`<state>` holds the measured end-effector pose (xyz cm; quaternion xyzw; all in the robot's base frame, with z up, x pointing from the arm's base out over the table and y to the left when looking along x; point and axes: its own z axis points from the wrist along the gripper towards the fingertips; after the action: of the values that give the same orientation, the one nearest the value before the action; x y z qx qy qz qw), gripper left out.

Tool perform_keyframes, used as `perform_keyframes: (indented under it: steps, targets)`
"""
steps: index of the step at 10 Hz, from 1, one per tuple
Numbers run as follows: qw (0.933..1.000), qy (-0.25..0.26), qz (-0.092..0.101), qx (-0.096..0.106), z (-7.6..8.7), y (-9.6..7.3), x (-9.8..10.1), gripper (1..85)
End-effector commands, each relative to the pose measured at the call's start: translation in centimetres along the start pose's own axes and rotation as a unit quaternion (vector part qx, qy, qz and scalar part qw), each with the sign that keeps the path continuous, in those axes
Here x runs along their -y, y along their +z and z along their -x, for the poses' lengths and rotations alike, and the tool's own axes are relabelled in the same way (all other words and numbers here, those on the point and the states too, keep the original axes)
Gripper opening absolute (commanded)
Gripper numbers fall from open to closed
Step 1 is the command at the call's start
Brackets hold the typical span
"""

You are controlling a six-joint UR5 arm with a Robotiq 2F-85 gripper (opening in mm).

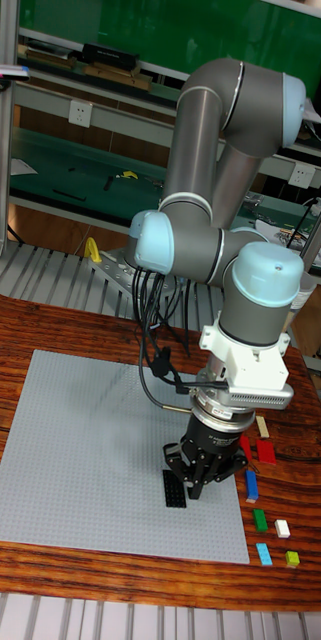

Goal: Build with small Lego blocks

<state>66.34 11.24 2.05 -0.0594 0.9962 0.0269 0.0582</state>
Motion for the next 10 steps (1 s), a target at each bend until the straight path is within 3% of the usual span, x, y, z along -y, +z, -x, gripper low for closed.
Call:
perform_keyframes:
  steps: [1, 4, 7, 8, 10]
  targets:
    - [0.9999, 0.007, 0.010, 0.003, 0.3, 0.1, -0.5, 1.3]
    - [0.9999, 0.003, -0.009, -0.013, -0.9, -0.7, 0.7, 1.3]
    - [0.9996, 0.009, -0.006, -0.027, -1.6, -0.7, 0.5, 1.3]
    - [0.9995, 0.010, -0.011, -0.028, -1.6, -0.7, 0.8, 1.3]
    - [0.9998, 0.010, 0.003, -0.019, -1.1, -0.7, 0.1, 1.3]
